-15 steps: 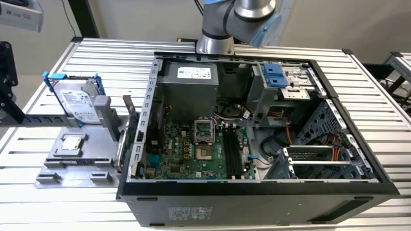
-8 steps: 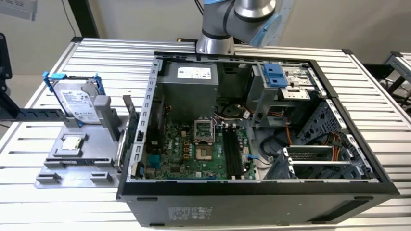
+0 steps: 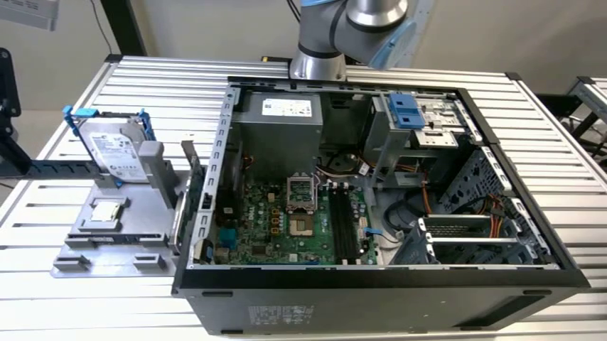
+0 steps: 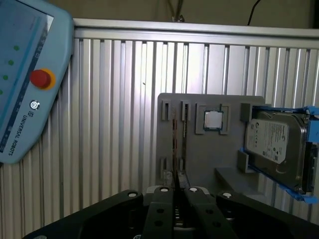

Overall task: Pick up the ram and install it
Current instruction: 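Pick up the ram and move it above insertion slot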

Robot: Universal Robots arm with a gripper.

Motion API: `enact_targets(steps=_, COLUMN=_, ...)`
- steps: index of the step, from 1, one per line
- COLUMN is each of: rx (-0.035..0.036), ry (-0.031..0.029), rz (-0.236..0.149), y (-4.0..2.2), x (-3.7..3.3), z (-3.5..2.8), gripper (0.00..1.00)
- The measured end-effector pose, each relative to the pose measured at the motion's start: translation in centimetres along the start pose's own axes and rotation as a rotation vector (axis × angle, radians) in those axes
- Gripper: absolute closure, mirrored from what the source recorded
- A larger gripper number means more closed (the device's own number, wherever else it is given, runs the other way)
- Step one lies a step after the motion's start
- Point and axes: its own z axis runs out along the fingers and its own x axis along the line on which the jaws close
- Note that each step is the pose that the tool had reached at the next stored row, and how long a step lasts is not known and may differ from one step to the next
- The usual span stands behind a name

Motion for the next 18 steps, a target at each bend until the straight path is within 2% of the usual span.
enact_targets(steps=18, rx=-0.0040, ry=0.0000, rz=0.001, y=-6.01, x=0.15, z=0.01, gripper=1.00)
